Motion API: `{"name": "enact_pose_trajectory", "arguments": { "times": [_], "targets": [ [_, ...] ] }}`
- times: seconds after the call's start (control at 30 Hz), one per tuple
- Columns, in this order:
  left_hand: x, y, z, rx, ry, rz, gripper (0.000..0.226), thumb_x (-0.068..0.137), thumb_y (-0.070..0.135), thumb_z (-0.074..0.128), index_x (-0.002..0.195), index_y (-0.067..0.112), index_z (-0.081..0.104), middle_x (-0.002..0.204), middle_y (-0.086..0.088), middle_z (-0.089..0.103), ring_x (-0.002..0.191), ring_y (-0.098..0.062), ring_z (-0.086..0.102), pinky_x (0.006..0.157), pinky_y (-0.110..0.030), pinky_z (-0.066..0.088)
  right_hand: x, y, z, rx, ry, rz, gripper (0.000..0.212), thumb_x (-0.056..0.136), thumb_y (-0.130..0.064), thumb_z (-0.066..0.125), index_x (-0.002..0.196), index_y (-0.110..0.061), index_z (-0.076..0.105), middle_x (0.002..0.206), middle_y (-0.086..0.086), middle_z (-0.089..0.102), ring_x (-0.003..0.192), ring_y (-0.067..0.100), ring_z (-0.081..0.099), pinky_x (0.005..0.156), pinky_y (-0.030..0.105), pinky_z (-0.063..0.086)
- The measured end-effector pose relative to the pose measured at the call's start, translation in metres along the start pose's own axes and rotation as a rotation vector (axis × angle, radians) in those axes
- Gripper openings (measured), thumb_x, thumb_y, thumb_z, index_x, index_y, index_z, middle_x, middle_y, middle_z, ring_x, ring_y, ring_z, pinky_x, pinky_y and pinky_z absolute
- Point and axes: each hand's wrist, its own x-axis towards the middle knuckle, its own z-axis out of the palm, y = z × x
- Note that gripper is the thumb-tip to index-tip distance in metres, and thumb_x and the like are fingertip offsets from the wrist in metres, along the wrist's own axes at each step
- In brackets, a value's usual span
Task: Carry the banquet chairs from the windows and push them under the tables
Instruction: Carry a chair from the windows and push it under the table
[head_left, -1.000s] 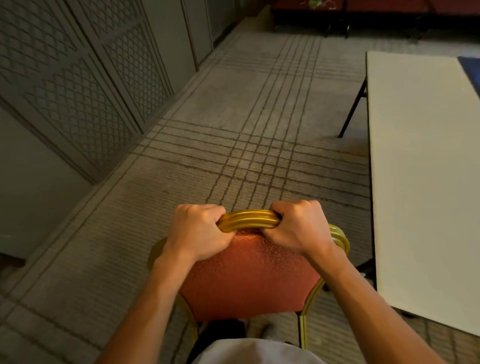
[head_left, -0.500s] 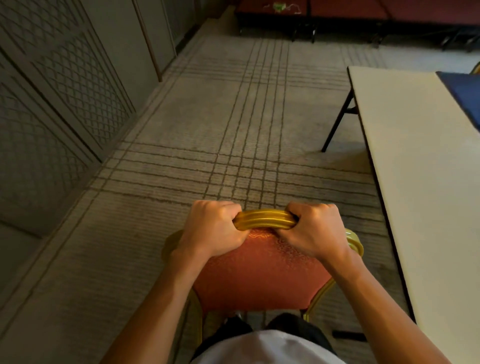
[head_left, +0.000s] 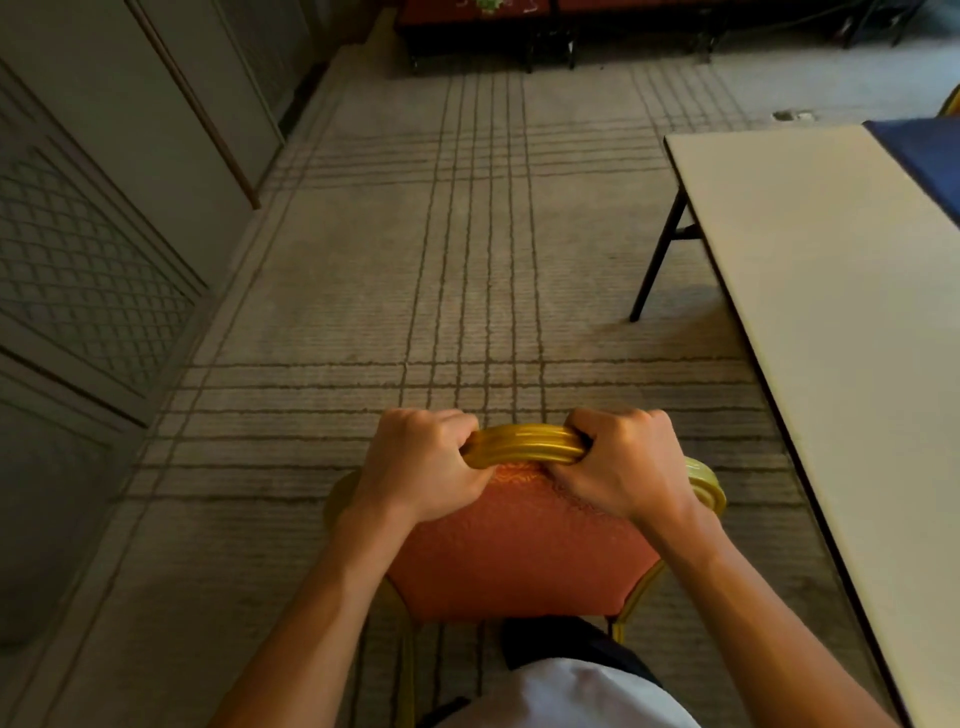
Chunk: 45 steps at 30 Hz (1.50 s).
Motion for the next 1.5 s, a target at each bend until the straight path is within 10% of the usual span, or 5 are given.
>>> {"name": "enact_pose_trajectory", "arguments": {
  "times": [0.8, 1.27, 1.5],
  "targets": [
    [0.421, -0.188, 0.136, -0.213, -0.084, 0.300, 0.041, 0.074, 0.040, 0.074, 0.057, 0.026, 0.039, 0.054, 0.004, 0.053, 0.050, -0.018, 0.054, 0.048, -0.028, 0.033, 0.344, 0.166, 0.090, -0.207, 0.049, 0.322, 0.037, 0.073, -0.047, 0.070, 0.056, -0.021, 0.050, 0.050, -0.006, 0.054, 0.047, 0.020, 0.057, 0.050, 0.026, 0.034],
    [0.635, -0.183, 0.230, -0.307, -0.195, 0.587, 0.037, 0.079, 0.048, 0.063, 0.059, 0.032, 0.037, 0.052, 0.011, 0.045, 0.046, -0.011, 0.045, 0.055, -0.023, 0.026, 0.450, 0.288, 0.103, -0.249, 0.183, 0.614, 0.035, 0.072, -0.050, 0.057, 0.056, -0.033, 0.032, 0.049, -0.016, 0.030, 0.043, 0.013, 0.043, 0.052, 0.024, 0.027],
    [0.726, -0.158, 0.293, -0.312, -0.298, 0.643, 0.037, 0.075, 0.050, 0.062, 0.056, 0.029, 0.038, 0.052, 0.004, 0.053, 0.047, -0.018, 0.052, 0.052, -0.024, 0.030, 0.488, 0.373, 0.105, -0.316, 0.128, 0.732, 0.031, 0.070, -0.053, 0.055, 0.056, -0.025, 0.051, 0.051, -0.009, 0.056, 0.046, 0.016, 0.056, 0.051, 0.023, 0.029]
  ]
}}
